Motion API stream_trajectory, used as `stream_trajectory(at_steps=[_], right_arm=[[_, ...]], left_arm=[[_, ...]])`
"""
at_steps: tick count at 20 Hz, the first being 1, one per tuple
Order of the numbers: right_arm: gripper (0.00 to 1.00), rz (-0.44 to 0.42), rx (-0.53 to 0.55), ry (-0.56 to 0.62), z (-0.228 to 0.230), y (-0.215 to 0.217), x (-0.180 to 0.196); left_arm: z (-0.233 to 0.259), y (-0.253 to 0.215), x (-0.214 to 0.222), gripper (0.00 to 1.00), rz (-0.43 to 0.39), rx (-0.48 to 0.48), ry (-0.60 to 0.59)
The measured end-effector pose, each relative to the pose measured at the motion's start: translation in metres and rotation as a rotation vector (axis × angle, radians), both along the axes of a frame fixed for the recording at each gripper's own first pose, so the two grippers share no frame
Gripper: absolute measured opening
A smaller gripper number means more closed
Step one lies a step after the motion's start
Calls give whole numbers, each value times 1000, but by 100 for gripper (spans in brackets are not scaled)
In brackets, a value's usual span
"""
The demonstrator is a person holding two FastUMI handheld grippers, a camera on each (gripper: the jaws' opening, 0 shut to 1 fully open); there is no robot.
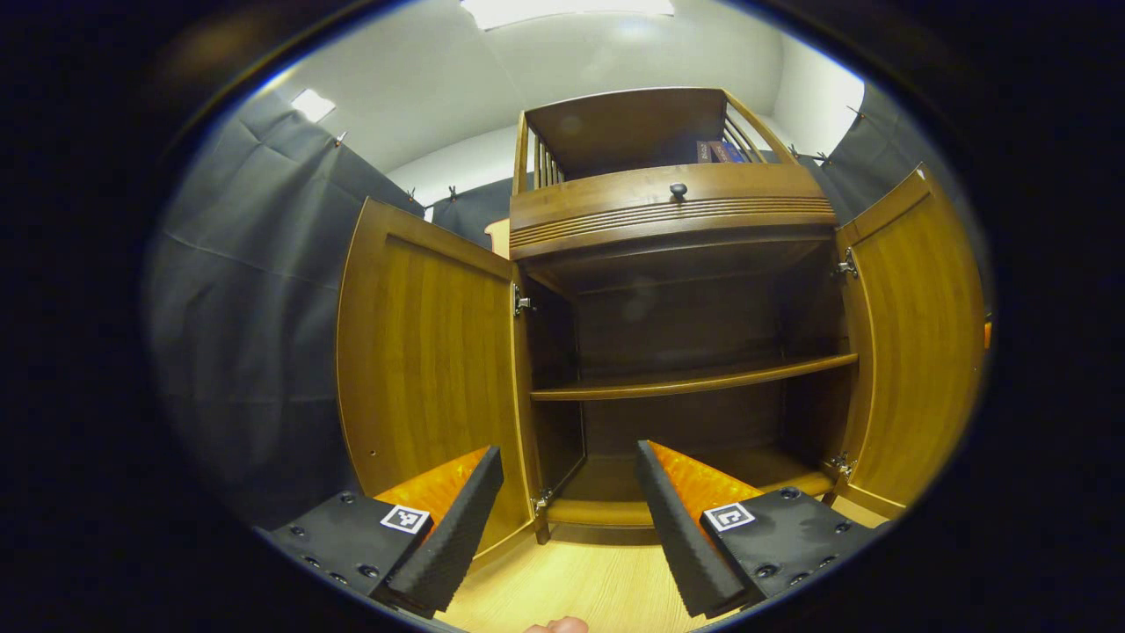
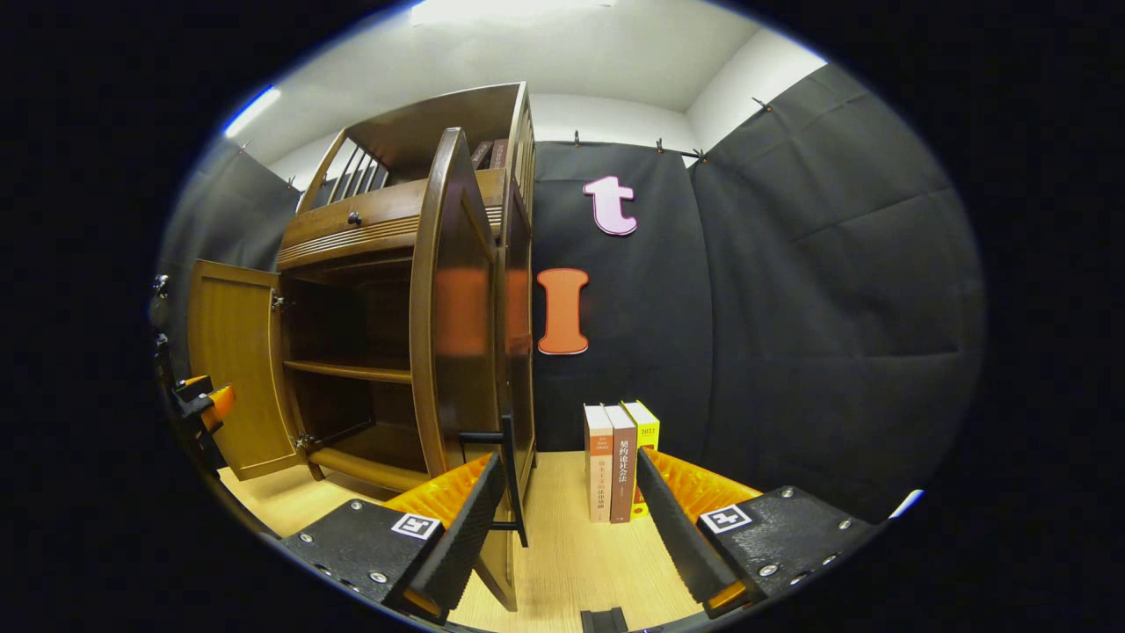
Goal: Open the right door of the double-door shoe cabinet with the right hand, and open the left door with the left hand.
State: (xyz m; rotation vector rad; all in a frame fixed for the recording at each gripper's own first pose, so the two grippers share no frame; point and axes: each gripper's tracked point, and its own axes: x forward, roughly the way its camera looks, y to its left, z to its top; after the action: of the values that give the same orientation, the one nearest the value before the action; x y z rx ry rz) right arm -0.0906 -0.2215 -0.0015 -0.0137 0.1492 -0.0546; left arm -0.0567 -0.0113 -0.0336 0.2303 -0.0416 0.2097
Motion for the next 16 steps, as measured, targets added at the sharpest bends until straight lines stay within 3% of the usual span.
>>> stream_trajectory(at_steps=[16], right_arm=[[99, -10, -4, -10, 4, 0, -7]], left_arm=[[2, 2, -3, 100, -6, -6, -2]])
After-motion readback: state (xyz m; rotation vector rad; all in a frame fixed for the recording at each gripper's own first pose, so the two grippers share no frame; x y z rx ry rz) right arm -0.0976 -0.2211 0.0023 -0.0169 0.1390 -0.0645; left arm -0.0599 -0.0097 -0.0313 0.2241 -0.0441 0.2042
